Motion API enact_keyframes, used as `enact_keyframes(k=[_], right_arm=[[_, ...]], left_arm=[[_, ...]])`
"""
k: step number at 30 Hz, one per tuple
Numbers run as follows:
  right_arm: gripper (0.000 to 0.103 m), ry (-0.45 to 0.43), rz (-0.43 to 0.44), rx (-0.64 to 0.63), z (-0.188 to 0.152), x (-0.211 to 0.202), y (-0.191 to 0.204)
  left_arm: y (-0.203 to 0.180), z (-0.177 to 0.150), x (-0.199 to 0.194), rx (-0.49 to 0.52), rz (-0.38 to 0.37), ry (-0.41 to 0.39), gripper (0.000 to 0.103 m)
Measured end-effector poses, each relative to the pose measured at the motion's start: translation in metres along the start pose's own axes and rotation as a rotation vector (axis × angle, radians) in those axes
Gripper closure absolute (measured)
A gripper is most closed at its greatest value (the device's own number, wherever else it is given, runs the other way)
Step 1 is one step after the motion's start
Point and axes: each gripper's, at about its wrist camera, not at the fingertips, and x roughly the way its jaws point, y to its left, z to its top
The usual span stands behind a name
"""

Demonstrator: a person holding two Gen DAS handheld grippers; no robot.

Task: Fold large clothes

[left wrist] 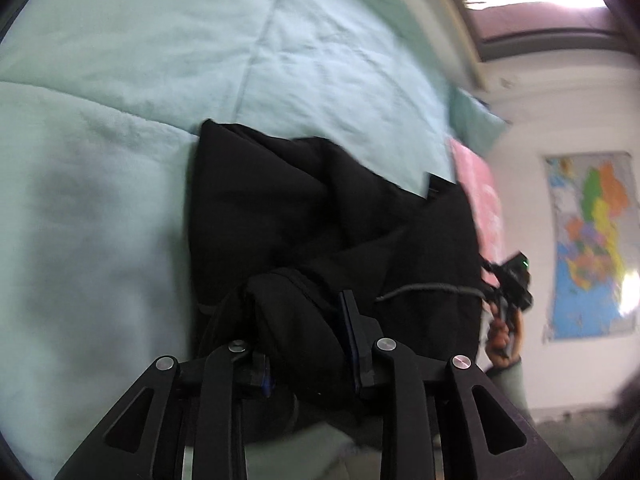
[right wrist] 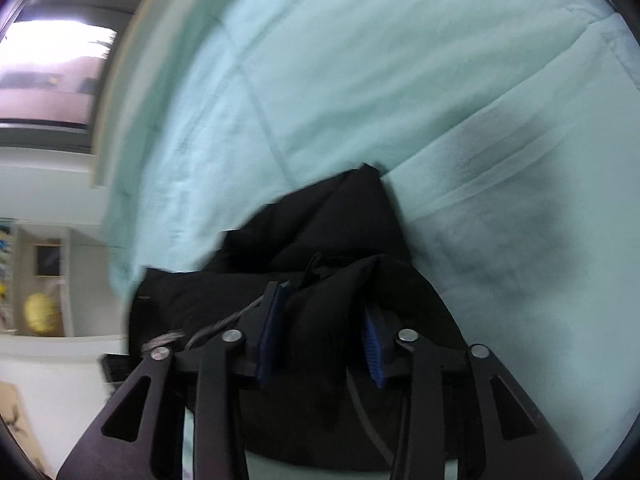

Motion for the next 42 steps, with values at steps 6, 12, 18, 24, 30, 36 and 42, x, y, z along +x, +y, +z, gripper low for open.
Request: enact_keyframes(k=[6,12,18,24,30,36,42], right_arm=[[0.047,-0.101,-0.018,-0.105,-0.015,-0.06,0.019],[0.047,-0.059,-0.13,-0.278,-0.022,-0.024,0.049],[0.047,-0.144,-0.371,-0.523,-0.011,0.016,0.076],[0.047,-0.075,-0.418,-0.633,0.011,0.049,0.065],[0.047,0.033,-0.289,-0.616,0.047,0.079,0.046],[0.074,0.061,-0.279,-0.628,0.051,0.106,0.049],[0.088,-0.1,-0.32,-0.642,0.033,0.058,0.062]], left_arm=[[-0.02,-0.031,-0.057,0.077,-0.195,-0.08,0.046],[-0.015,-0.01,-0.061,-0.002,0.149,-0.21,0.041],[-0.007,0.038,-0.01,0.041,0.36,-0.18,0.041],[0.01,0.074,0.034,0.052,0.347,-0.092,0.041],[0.029,0.089,0.046,0.006,0.228,-0.054,0.041],[0.028,0.09,0.05,-0.009,0.267,-0.118,0.075],[-0.01,0.08,0.015,0.061,0.227,-0.235,0.093]])
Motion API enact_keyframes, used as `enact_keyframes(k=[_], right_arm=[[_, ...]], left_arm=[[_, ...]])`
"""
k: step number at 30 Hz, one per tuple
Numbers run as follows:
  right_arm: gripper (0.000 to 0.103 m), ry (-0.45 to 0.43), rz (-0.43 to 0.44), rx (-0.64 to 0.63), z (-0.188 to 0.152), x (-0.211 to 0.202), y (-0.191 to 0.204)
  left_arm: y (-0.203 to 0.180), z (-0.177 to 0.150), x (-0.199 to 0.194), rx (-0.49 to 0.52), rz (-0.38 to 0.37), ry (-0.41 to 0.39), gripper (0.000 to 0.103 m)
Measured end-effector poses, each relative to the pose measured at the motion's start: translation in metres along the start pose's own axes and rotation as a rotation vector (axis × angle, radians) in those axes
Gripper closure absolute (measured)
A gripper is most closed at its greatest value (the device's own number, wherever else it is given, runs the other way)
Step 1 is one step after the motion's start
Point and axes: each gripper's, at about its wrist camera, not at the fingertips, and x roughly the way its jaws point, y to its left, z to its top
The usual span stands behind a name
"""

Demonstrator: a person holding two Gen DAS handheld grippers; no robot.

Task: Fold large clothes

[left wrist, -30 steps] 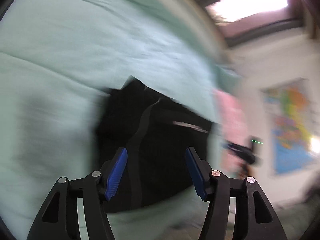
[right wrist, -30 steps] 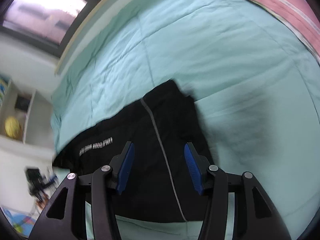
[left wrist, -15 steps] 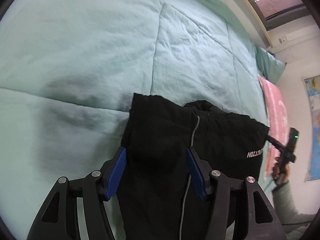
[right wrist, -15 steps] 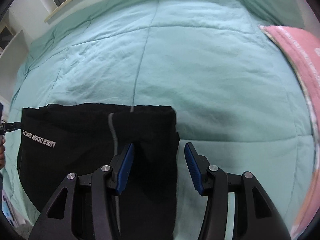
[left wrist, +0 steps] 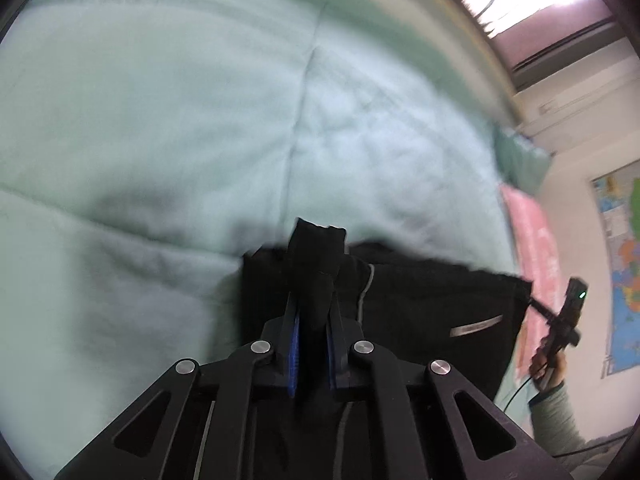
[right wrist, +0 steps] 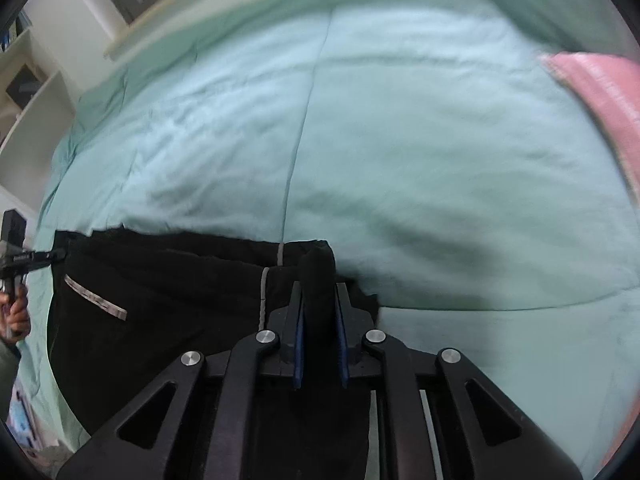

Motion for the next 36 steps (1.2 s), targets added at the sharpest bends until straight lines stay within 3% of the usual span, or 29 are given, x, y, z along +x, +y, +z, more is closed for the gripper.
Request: enact_keyframes(k=[2,6,9,11,14,17,20,22,24,26,28,30,31,34,36], right_arm=[[0.091,-0.05,-0.043,-0.009,0.004,-0.025,0.005],[0.092,-0.135,-0.124,0.008,0.028,-0.05,0.007],[0.092,-0.125,-0.162,0.051,0.045,-0.032,-0.005],[0.092,-0.072,-0.171,0.082,0.049,-0.001,-0.013],[0.092,0.048,-0.183,0.104,0.04,0.056,-0.023],[0.085,0.129,-0.167,0.14,0.029,0.093,-0.029],[0.078,0.118,-0.148,0.182,0.028,0.087,-0.033],[0.078,0.075,-0.119,0.199,0.031,0.065,-0.036],[0.076,0.018,-0.122,0.198,0.032,0.037,-0.035],[0.073,-0.054,-0.137,0.19,0.031,-0.002,-0.028],[0.063,-0.106,-0.136,0.169,0.029,-0.032,-0.014],[0.05,-0.151,-0.128,0.134,0.018,-0.062,0.01],[0.045,-0.162,-0.104,0.127,0.011,-0.071,0.022],[0.044,-0.106,0.003,0.091,-0.014,-0.071,0.067],[0.044,-0.052,-0.002,0.052,-0.029,-0.06,0.092]], left_arm=[[-0.017,0.018,-0.018,0.017,-0.034,-0.073,0.093],[-0.033,0.056,-0.009,0.022,-0.003,-0.124,0.093],[-0.026,0.071,0.037,0.028,0.135,-0.058,0.093],[-0.01,0.067,0.076,0.007,0.218,0.019,0.093],[0.014,0.053,0.119,-0.022,0.268,0.104,0.083],[0.023,0.051,0.121,-0.067,0.23,0.123,0.075],[0.03,0.06,0.093,-0.089,0.136,0.145,0.074],[0.038,0.063,0.067,-0.133,0.063,0.128,0.073],[0.04,0.06,0.031,-0.161,0.035,0.084,0.071],[0.031,0.052,-0.006,-0.134,0.02,0.025,0.055],[0.009,0.038,-0.025,-0.091,-0.051,-0.001,0.042],[-0.02,0.016,-0.032,-0.059,-0.143,-0.015,0.038],[-0.035,0.007,-0.031,-0.034,-0.152,-0.012,0.038],[-0.088,-0.019,-0.009,0.064,-0.079,0.021,0.038],[-0.12,-0.039,0.016,0.145,-0.021,0.056,0.038]])
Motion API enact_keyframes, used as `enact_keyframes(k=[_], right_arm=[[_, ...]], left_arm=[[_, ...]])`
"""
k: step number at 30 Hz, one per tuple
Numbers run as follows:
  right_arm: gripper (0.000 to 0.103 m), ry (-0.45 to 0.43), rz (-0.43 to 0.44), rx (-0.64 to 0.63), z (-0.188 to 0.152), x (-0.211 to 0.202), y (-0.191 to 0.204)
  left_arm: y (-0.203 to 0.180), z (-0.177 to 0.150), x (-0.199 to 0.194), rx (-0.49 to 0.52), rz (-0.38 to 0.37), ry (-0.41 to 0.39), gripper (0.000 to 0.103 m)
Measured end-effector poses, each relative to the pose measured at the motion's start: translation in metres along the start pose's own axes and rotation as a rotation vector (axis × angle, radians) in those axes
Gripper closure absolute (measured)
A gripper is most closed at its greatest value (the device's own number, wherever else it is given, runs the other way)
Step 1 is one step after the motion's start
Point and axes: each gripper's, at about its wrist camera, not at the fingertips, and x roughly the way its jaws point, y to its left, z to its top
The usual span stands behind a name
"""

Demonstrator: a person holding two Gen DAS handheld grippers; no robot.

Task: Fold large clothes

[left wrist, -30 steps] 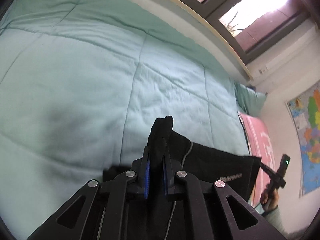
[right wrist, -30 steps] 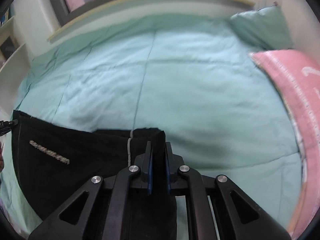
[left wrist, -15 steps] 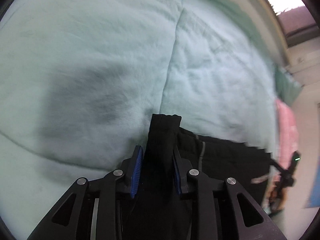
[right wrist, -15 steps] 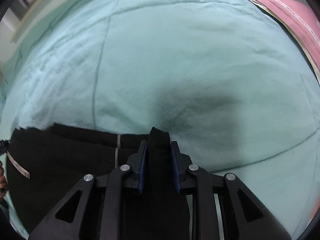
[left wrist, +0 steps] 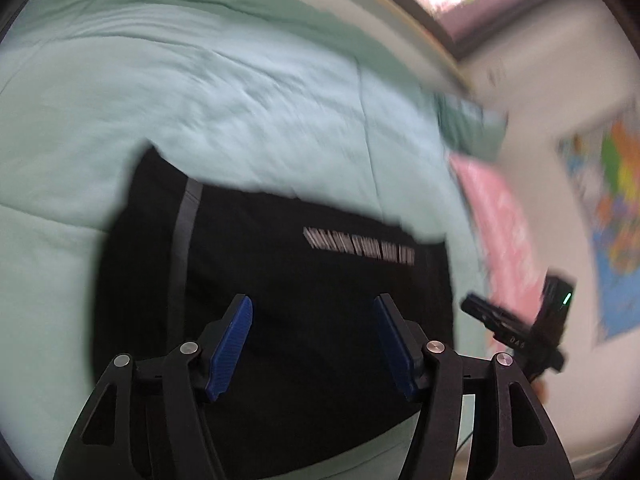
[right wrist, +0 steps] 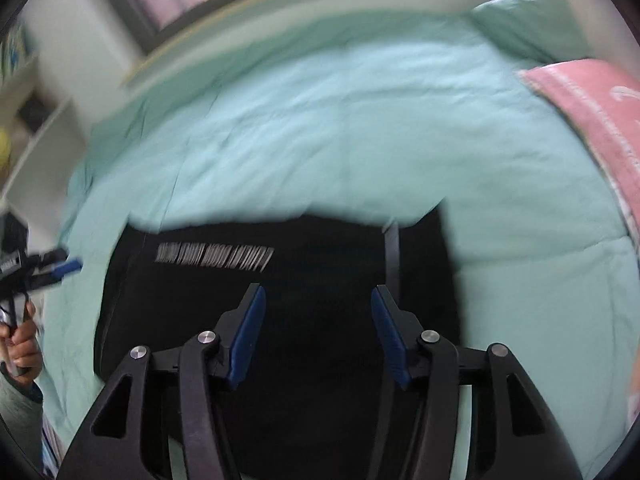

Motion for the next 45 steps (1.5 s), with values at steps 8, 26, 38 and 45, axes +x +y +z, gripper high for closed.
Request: enact_keyframes(k=[8,26,38,45], right_arm=[[0.045,0.167,-0.085,-0.104,-0.056,0.078,0.043],[0.043,0.074,-0.068,-0.114,0.016,0.086,0.059],[0.042,0.182,-0.019,-0.019,0.006,0.136,0.02],[0.041,0.055,0.06,-0.035,-0.017,0.048,0.011]], left_arm=[[-0.02,-0.061,0.095,0.05,0.096,0.115,0.039],[-0.01,0.016,0.114,-0.026,0.183,0.127,0.031],[-0.023,0.017,0.106,0.076,0.213,0.124,0.028],[-0.02,-0.006,0.024,0.046,0.158,-0.01,0.028]])
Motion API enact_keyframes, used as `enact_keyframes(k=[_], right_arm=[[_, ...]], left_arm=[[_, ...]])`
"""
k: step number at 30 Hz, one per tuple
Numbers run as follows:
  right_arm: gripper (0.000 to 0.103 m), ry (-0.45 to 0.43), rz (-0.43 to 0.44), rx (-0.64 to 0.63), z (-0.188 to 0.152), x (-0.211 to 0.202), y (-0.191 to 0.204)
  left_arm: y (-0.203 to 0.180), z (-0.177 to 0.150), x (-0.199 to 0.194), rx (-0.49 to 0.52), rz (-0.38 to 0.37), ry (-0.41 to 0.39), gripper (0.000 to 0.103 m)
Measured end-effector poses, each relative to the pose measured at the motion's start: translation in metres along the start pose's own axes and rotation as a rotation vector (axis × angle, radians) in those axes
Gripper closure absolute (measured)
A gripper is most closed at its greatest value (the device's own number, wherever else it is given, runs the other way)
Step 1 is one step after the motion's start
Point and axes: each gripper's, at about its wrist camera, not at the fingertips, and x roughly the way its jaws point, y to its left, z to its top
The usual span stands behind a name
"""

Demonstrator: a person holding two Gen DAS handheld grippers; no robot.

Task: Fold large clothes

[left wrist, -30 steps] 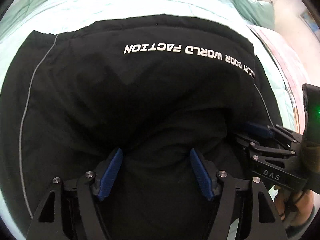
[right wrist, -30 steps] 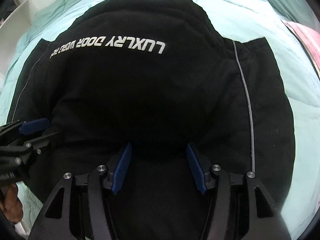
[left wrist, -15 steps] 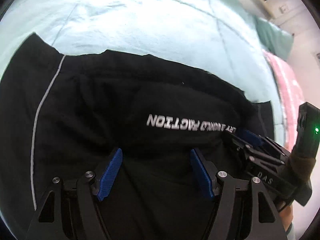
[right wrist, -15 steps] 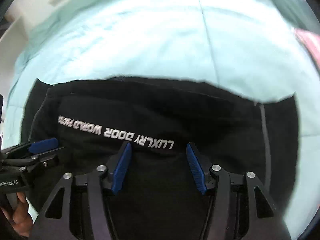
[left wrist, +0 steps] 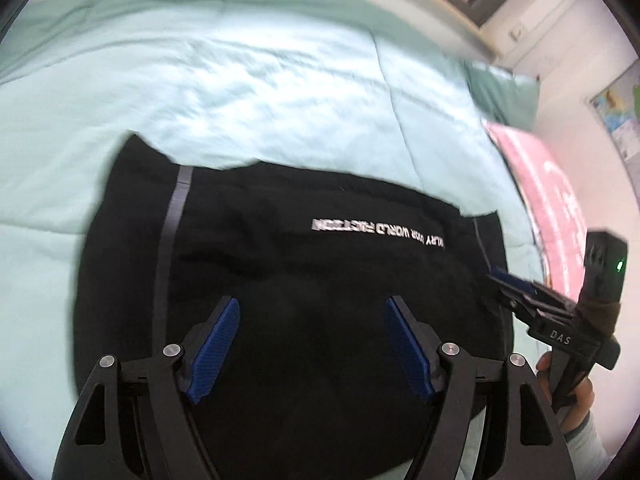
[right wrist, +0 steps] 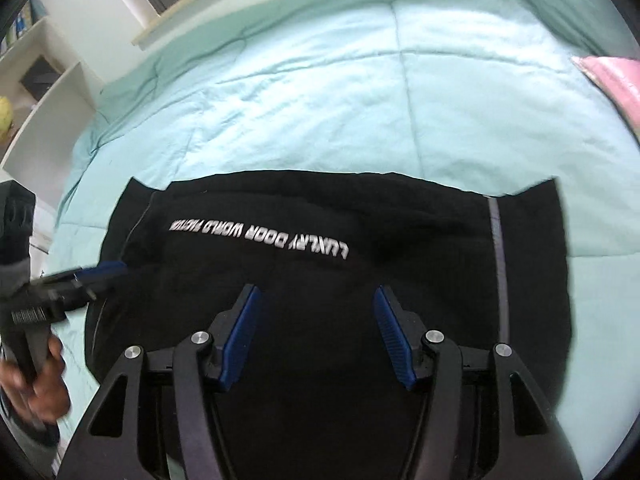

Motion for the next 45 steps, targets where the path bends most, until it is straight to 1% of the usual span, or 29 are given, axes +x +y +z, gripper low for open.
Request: enact_keyframes(k=[2,3,4,7,8,10,13,15,18,21,23,25,28,32,34,36,39,41,43,44,45], right_arm=[[0.041,-0.007,-0.004,0.001,-0.008,-0.015,-0.003],[0.041,-0.015,-0.012,0.002,-0.011,-0.022,-0.004],[0.041,-0.024,-0.025,0.001,-0.011,-0.028,-0.006],[0.041,-0.028,-0.091,0.016,-0.03,-0.045,-0.017],[0.041,-0.024,-0.106,0.026,-0.028,-0.045,-0.023],[0.041,-0.014,-0.136,0.069,-0.036,-0.051,-0.042],[0.041,-0.002,-0.161,0.136,-0.045,-0.057,-0.078],[0.04,0.008,-0.186,0.172,-0.051,-0.055,-0.093],[0.039,0.009,-0.163,0.208,-0.058,-0.049,-0.109],[0.039,0.031,-0.157,0.215,-0.058,-0.037,-0.115],[0.039,0.043,-0.132,0.226,-0.059,-0.027,-0.119],[0.039,0.056,-0.129,0.232,-0.06,-0.021,-0.124],[0.038,0.048,-0.124,0.234,-0.061,-0.011,-0.133],[0.032,0.057,-0.052,0.3,-0.064,0.001,-0.152],[0.029,0.065,-0.002,0.339,-0.065,0.006,-0.162],[0.026,0.074,0.06,0.377,-0.067,0.012,-0.172],[0.02,0.092,0.161,0.434,-0.071,0.024,-0.185],[0.014,0.109,0.244,0.501,-0.077,0.037,-0.198],[0.007,0.105,0.319,0.572,-0.083,0.048,-0.211],[0.006,0.099,0.341,0.595,-0.085,0.053,-0.215],[0.006,0.097,0.352,0.597,-0.085,0.055,-0.214]], left_arm=[[0.019,-0.007,-0.022,-0.045,-0.017,-0.003,0.028],[0.025,-0.006,-0.023,-0.064,-0.022,-0.001,0.028],[0.038,-0.011,-0.032,-0.095,-0.019,-0.005,0.028],[0.082,-0.024,-0.058,-0.172,0.007,-0.031,0.028],[0.098,-0.03,-0.064,-0.203,0.016,-0.034,0.028],[0.123,-0.042,-0.071,-0.267,0.012,-0.02,0.027],[0.15,-0.05,-0.059,-0.323,-0.009,0.029,0.027],[0.161,-0.05,-0.044,-0.351,-0.009,0.047,0.027],[0.179,-0.048,-0.022,-0.392,-0.011,0.073,0.027],[0.191,-0.047,0.002,-0.419,-0.049,0.103,0.027],[0.196,-0.049,0.014,-0.427,-0.062,0.129,0.027],[0.2,-0.052,0.024,-0.431,-0.12,0.154,0.027],[0.202,-0.057,0.038,-0.436,-0.211,0.181,0.027],[0.197,-0.061,0.053,-0.439,-0.287,0.206,0.026],[0.195,-0.06,0.058,-0.435,-0.295,0.215,0.026],[0.194,-0.06,0.062,-0.433,-0.301,0.217,0.026],[0.195,-0.058,0.067,-0.447,-0.334,0.212,0.026],[0.197,-0.059,0.073,-0.465,-0.36,0.211,0.026],[0.199,-0.059,0.077,-0.487,-0.38,0.208,0.026],[0.199,-0.06,0.077,-0.488,-0.386,0.202,0.027],[0.198,-0.059,0.076,-0.481,-0.39,0.193,0.031]])
